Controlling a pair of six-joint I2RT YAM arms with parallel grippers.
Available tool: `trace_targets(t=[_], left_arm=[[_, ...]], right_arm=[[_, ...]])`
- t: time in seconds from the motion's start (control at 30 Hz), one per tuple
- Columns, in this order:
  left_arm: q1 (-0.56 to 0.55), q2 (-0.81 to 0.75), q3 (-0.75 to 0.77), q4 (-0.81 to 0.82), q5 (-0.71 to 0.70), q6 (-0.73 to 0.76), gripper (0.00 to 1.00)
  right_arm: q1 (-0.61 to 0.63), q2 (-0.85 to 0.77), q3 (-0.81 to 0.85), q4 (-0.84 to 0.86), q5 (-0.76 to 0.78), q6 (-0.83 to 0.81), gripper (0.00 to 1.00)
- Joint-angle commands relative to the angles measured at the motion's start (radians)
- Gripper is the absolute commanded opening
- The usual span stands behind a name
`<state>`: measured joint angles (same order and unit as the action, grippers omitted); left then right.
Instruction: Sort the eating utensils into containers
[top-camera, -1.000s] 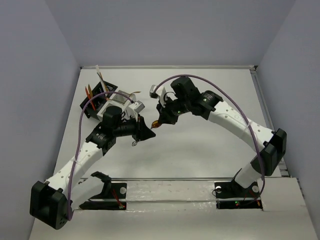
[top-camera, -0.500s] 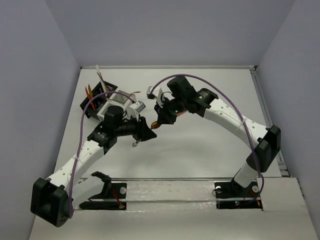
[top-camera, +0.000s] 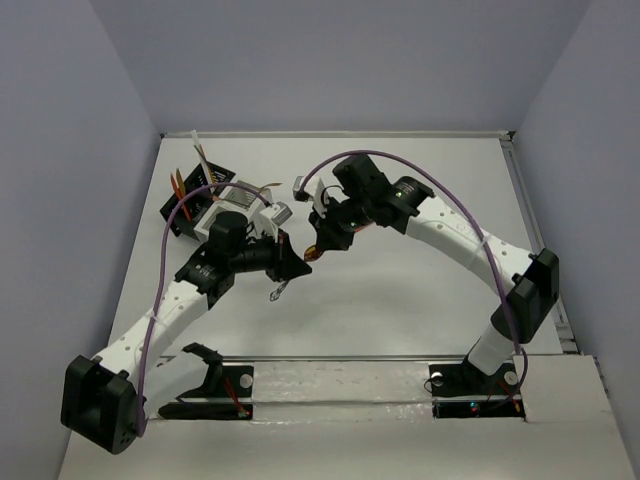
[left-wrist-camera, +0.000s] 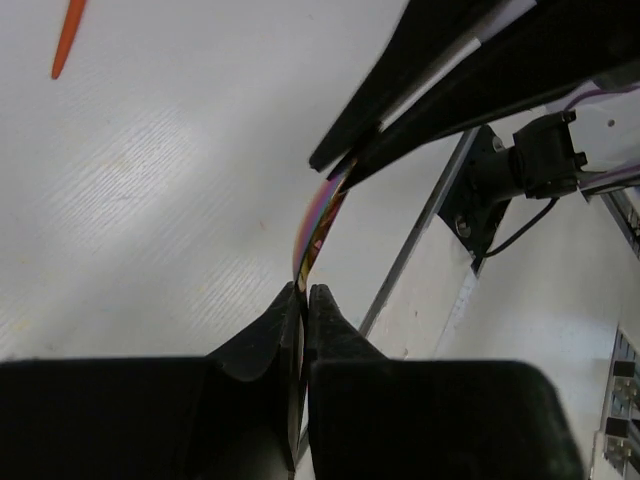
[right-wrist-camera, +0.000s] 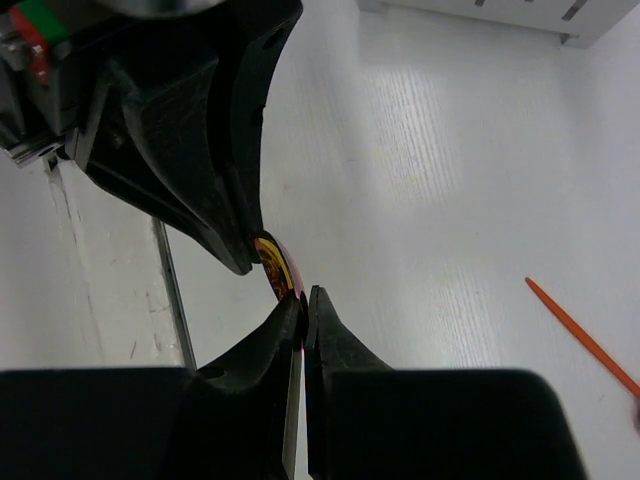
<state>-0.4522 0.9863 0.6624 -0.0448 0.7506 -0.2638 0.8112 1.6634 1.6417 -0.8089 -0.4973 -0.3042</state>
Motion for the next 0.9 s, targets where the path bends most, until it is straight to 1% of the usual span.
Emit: trace_targets(t=[0.0, 0.13, 0.23, 0.27, 0.33, 0.37, 0.43, 0.47, 0.5, 0.57, 0.6, 0.63, 0.67, 0.7, 0.73, 0.83, 0.87], left_arm=[[-0.005, -0.011, 0.049, 0.039, 0.009, 0.008, 0.06], [-0.005, -0.02, 0.051, 0.039, 0.004, 0.009, 0.06], [-0.005, -0.034, 0.051, 0.039, -0.016, 0.005, 0.06], [-0.005, -0.035, 0.052, 0.039, -0.028, 0.002, 0.06], [-0.005, -0.038, 0.055, 0.037, -0.04, -0.003, 0.06], [-0.005, -0.041, 0.059, 0.039, -0.06, -0.012, 0.06], [-0.005, -0.044, 0.065, 0.062, -0.092, -0.021, 0.06], [-0.005, -0.049, 0.069, 0.063, -0.124, -0.026, 0.06], [-0.005, -0.052, 0.071, 0.066, -0.144, -0.041, 0.06], [0.009, -0.063, 0.078, 0.085, -0.206, -0.063, 0.05], [0.021, -0.067, 0.082, 0.094, -0.232, -0.089, 0.06], [0.033, -0.077, 0.092, 0.109, -0.29, -0.103, 0.06], [0.043, -0.08, 0.1, 0.109, -0.29, -0.112, 0.06], [0.043, -0.083, 0.109, 0.117, -0.354, -0.12, 0.06], [0.073, -0.087, 0.126, 0.123, -0.416, -0.136, 0.06], [0.127, -0.092, 0.147, 0.135, -0.505, -0.155, 0.06], [0.18, -0.095, 0.152, 0.16, -0.539, -0.175, 0.06]], right_arm=[[0.003, 0.016, 0.044, -0.022, 0.026, -0.023, 0.07], [0.003, 0.022, 0.04, -0.001, 0.052, -0.007, 0.07], [0.003, 0.0, 0.015, 0.062, 0.097, 0.023, 0.08], [0.003, -0.019, -0.005, 0.101, 0.129, 0.031, 0.18], [0.003, -0.048, -0.032, 0.148, 0.164, 0.068, 0.33], [0.003, -0.066, -0.067, 0.198, 0.193, 0.08, 0.49], [0.003, -0.129, -0.109, 0.25, 0.218, 0.12, 0.64], [0.003, -0.154, -0.134, 0.278, 0.232, 0.135, 0.75], [0.003, -0.178, -0.158, 0.339, 0.271, 0.152, 0.78], [-0.006, -0.269, -0.252, 0.41, 0.354, 0.213, 0.84], [-0.006, -0.304, -0.329, 0.495, 0.385, 0.235, 0.84], [-0.006, -0.377, -0.373, 0.545, 0.444, 0.282, 0.85], [-0.006, -0.416, -0.416, 0.586, 0.445, 0.301, 0.86], [-0.006, -0.454, -0.456, 0.662, 0.506, 0.332, 0.87], [-0.006, -0.528, -0.532, 0.697, 0.573, 0.38, 0.88], [-0.006, -0.619, -0.629, 0.787, 0.62, 0.454, 0.89], [-0.006, -0.663, -0.687, 0.825, 0.617, 0.467, 0.89]])
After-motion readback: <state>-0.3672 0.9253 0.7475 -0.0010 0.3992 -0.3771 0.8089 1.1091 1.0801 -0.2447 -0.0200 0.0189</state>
